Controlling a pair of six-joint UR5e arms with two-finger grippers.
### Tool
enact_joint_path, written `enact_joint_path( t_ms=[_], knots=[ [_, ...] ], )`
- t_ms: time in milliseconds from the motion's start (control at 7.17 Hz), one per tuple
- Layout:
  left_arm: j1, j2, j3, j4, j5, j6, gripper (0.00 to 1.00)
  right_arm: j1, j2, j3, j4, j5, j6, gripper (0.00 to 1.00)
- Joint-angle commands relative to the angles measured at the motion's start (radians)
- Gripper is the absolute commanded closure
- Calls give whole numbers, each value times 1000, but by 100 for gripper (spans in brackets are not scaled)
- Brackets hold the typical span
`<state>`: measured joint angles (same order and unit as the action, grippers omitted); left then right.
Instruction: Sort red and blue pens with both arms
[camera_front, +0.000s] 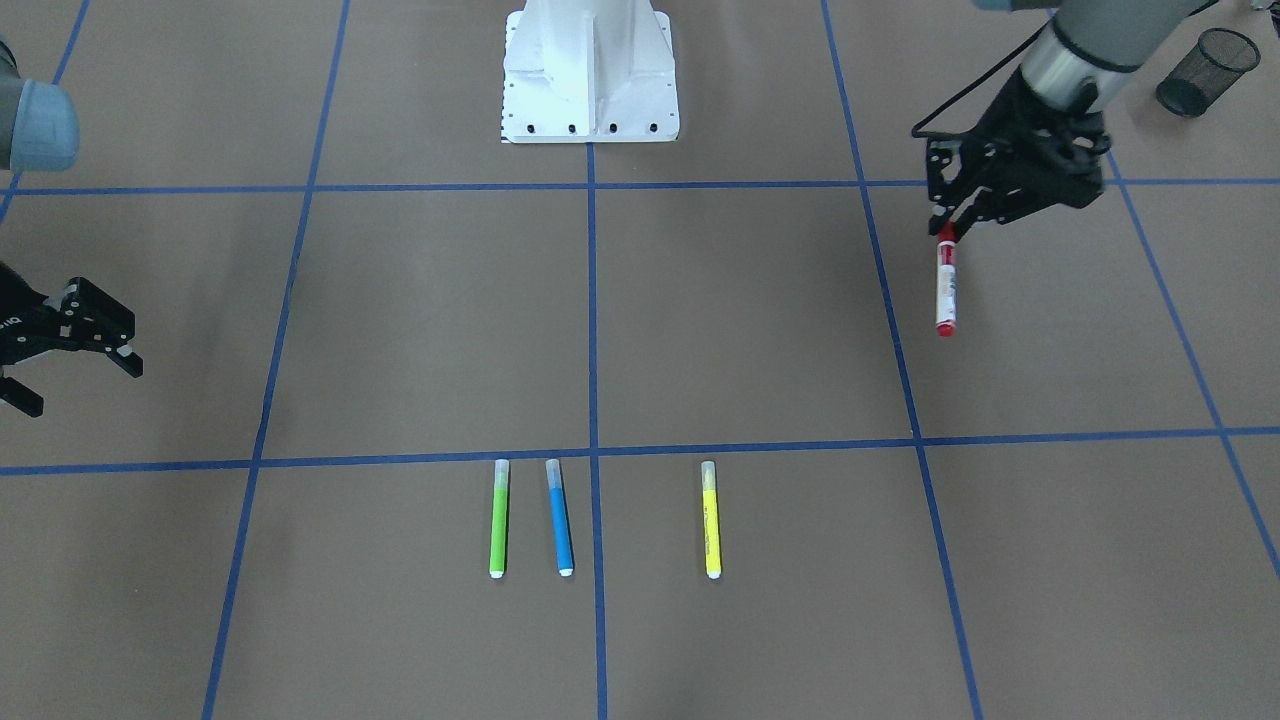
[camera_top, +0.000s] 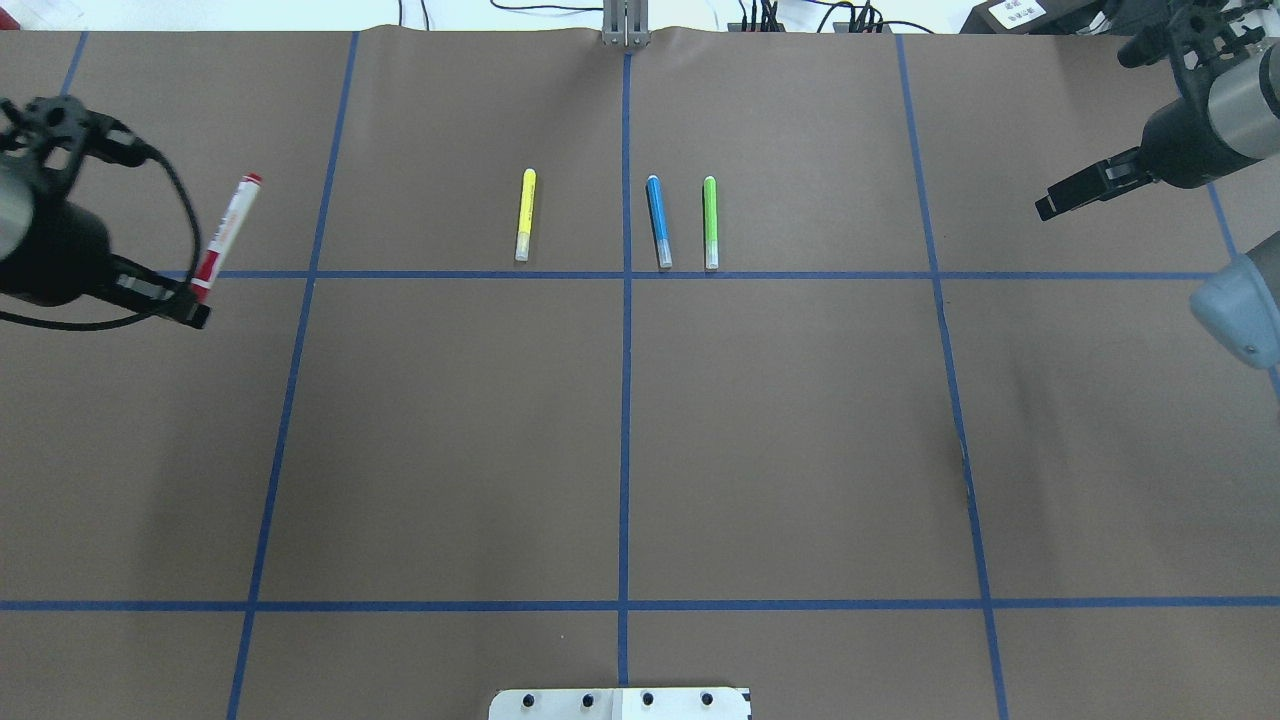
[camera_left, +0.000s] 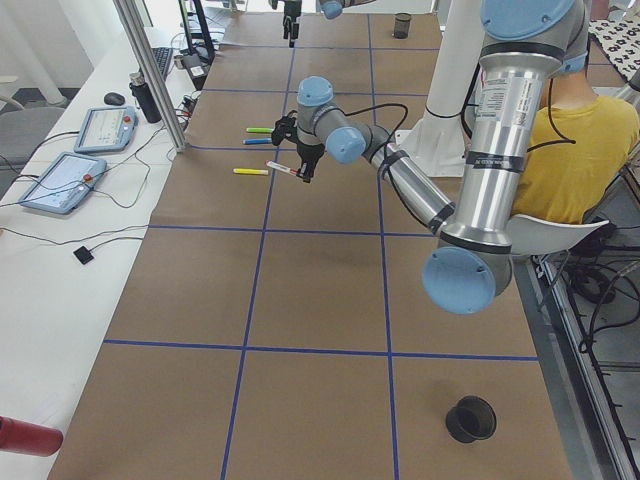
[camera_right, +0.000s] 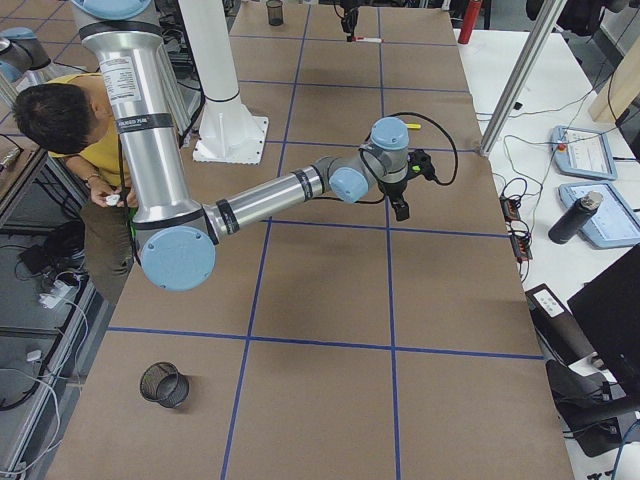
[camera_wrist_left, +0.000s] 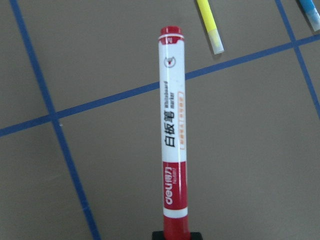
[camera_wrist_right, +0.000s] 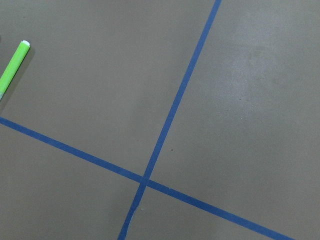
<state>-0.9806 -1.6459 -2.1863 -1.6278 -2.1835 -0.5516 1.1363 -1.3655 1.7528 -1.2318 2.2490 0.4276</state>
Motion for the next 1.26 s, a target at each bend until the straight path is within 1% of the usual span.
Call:
enact_joint_path(
  t_ms=[0,140,279,419,558,698,837,977,1116],
  knots=[
    [-212,186,-61,-27,-75,94,100,-1,0,-1,0,0,0,0],
    [-343,254,-47,-43,-220,154,100,-1,0,1,0,1,0,0],
    [-457,347,-37,-41,-263,338,100,-1,2,-1,0,1,0,0],
    [-552,394,-14,-41,-246,458,100,-1,3,-3,0,0,0,0],
    [-617,438,-1,-37,-187,561,100,-1,6,-3,0,0,0,0],
    [-651,486,-6,-32,-51,650,100,-1,9,-3,0,-2,0,0],
    [-655,500,-7,-6,46,665,100,-1,11,-3,0,-5,0,0],
    [-658,491,-10,84,68,668,100,0,11,-3,0,-5,0,0],
    [-673,482,-10,227,59,668,100,0,11,-3,0,-5,0,0]
  ],
)
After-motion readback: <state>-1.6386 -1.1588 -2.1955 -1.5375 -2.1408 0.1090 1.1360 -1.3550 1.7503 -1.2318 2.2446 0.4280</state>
